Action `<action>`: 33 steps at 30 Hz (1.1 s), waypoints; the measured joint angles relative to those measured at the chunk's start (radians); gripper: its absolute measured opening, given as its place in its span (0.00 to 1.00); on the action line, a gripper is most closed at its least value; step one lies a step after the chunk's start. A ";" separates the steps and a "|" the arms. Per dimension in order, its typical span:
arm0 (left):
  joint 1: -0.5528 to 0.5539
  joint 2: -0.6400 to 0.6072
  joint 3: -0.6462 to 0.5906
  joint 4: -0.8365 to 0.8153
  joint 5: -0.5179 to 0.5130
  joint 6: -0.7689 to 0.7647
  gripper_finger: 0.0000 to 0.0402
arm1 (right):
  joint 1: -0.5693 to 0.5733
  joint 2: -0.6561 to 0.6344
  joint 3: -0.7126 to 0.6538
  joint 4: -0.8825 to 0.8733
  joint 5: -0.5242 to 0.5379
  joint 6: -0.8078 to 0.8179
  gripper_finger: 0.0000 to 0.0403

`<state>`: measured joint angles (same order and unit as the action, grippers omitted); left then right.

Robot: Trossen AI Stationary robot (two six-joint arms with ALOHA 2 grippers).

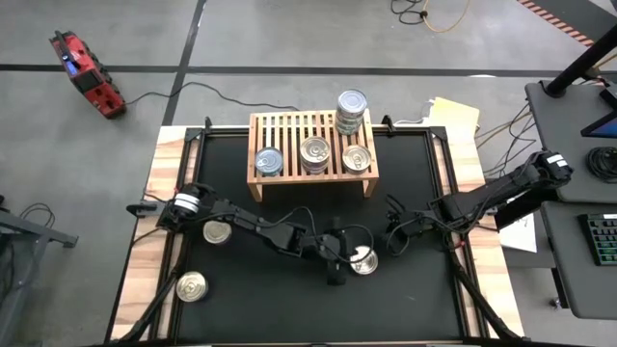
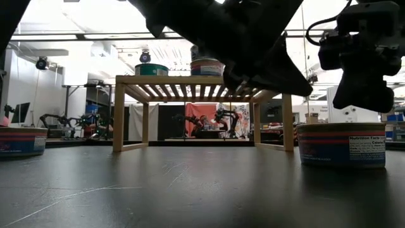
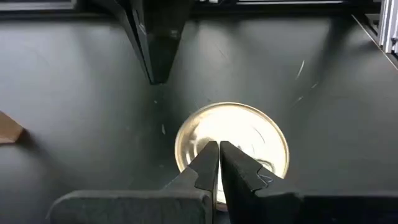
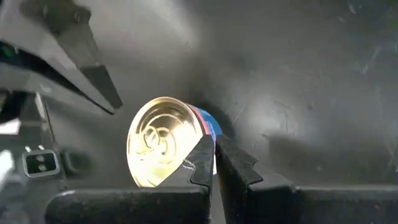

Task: Stack canned seafood by type on shelf
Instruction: Stack the blue pink tuna can on top of the blue pink tuna can on the shelf

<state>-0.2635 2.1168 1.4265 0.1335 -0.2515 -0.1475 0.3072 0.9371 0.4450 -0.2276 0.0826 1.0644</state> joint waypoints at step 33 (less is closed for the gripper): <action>-0.039 0.114 0.075 -0.013 -0.074 -0.187 0.00 | 0.048 0.012 -0.040 0.002 -0.005 0.254 0.48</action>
<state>-0.3027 2.2310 1.5016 0.1209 -0.3258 -0.3347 0.3557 0.9493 0.4053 -0.2260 0.0780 1.3182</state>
